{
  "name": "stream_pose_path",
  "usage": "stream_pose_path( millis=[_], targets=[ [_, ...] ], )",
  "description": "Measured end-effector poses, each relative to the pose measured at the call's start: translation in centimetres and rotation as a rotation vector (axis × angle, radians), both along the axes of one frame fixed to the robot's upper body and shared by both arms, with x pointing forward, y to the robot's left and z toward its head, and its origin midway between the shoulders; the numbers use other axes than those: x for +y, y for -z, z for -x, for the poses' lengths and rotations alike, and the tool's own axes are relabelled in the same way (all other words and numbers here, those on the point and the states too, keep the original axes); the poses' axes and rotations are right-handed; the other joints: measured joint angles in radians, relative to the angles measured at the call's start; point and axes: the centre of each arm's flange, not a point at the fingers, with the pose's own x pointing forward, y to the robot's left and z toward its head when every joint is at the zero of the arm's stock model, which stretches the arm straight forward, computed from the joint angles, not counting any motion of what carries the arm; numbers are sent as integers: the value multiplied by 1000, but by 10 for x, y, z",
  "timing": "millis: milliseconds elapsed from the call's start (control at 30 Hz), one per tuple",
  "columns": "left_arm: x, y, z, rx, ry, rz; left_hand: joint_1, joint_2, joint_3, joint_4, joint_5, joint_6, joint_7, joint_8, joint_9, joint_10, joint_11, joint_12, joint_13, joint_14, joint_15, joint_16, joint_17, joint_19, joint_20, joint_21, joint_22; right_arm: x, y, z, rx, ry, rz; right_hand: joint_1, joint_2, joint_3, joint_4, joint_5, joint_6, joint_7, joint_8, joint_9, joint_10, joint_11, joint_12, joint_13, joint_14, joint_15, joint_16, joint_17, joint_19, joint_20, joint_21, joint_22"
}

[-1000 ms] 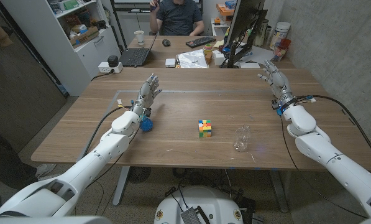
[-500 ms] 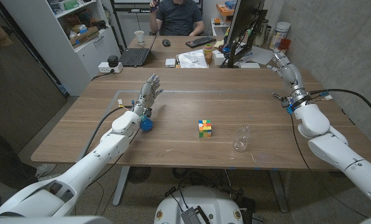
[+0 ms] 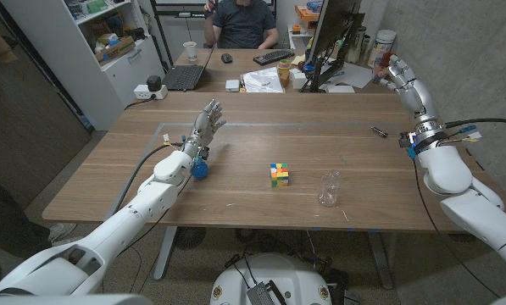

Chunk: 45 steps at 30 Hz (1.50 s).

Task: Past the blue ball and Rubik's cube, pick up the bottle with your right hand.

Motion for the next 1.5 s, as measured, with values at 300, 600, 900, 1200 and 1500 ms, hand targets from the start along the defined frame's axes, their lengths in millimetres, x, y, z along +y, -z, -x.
stream_pose_path(
  millis=[300, 600, 900, 1200, 1500],
  targets=[
    [-5, 0, 1, -3, 18, -15, 0, 0, -4, -4, 0, 0, 0, 0, 0, 0, 0, 0, 0, 0, 0, 0, 0, 0, 0, 0, 0, 4, 0, 34, -77, 69, 37, 9, 1, 2, -5, 0, 15, 1, 8, 0, 13, -2, 0, 0, 11, -9, 4, 0, 4, 4, 0, 0],
    [-10, -3, 1, -12, 37, -34, 0, 0, -4, -4, 0, 0, 0, 0, 0, 0, 0, 0, 0, 0, 0, 0, 0, 0, 0, 0, 0, 8, 3, 68, -147, 154, 73, 25, 3, 6, -18, 0, 32, -4, 8, 0, 24, -5, 8, 5, 22, -12, 4, 0, 19, -5, 8, 0],
    [-15, -7, -2, -16, 55, -55, 0, 0, -4, -4, 0, 0, 0, 0, 0, 0, 0, 0, 0, 0, 0, 0, 0, 0, 0, 0, 0, 13, 7, 95, -196, 243, 109, 35, 4, 8, -32, 0, 50, -8, 8, 0, 38, -13, 8, 5, 41, -23, 4, 0, 38, -2, 8, 0],
    [-23, -14, -9, -19, 76, -82, 0, 0, -4, -4, 0, 0, 0, 0, 0, 0, 0, 0, 0, 0, 0, 0, 0, 0, 0, 0, 0, 25, 15, 123, -243, 360, 178, 52, 7, 11, -44, 0, 64, -12, 13, 5, 52, -16, 8, 5, 60, -32, 12, 0, 65, 4, 14, 0],
    [-30, -22, -16, -22, 98, -108, 0, 0, -8, 0, 0, 0, 0, 0, 0, 0, 0, -1, 0, 0, 0, 0, 0, 0, 0, 0, 0, 43, 22, 151, -299, 470, 263, 61, -2, 8, -55, 0, 78, -15, 13, 5, 75, -14, 8, 5, 88, -50, 12, 0, 104, 21, 21, 0]
  ],
)
